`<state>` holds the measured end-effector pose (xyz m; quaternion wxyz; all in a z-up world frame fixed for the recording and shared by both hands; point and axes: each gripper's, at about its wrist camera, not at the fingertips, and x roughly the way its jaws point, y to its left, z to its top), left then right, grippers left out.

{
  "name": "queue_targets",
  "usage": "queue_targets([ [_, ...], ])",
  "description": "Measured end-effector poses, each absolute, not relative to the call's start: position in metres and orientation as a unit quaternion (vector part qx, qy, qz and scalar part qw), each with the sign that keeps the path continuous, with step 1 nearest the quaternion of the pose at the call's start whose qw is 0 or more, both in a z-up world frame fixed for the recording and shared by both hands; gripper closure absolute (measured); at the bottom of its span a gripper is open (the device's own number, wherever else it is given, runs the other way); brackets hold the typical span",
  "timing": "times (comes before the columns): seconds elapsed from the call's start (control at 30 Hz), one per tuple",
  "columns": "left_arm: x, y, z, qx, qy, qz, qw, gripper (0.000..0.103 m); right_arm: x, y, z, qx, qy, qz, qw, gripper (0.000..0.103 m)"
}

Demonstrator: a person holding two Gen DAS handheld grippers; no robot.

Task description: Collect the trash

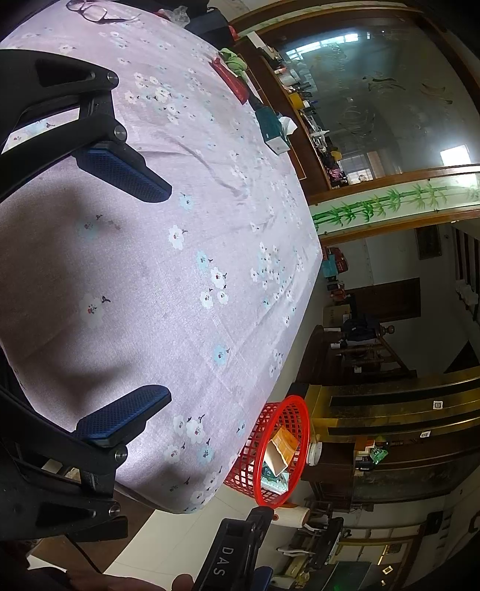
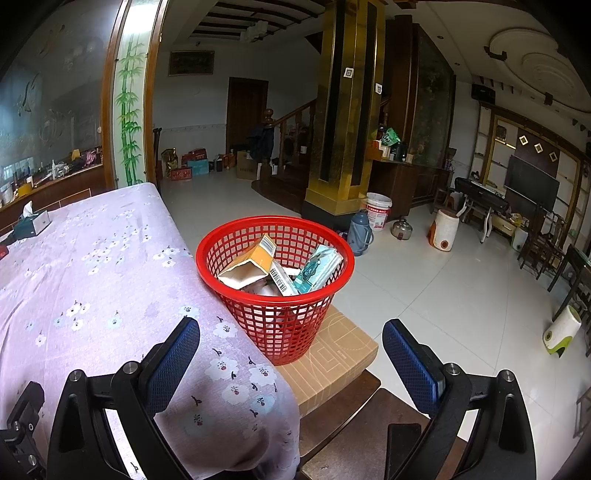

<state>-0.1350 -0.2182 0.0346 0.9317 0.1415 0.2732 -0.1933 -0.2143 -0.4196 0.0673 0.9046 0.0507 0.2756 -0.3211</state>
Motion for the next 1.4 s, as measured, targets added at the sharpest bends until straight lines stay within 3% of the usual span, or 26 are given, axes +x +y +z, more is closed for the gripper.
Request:
queue_targets([
  [1.4,-0.1343,-0.2156,0.0331,0.136,0.275,-0.192,0.932,0.005,-0.2054,-0.4161,0.0598,0.047,0.279,-0.314,0.906,0.002],
])
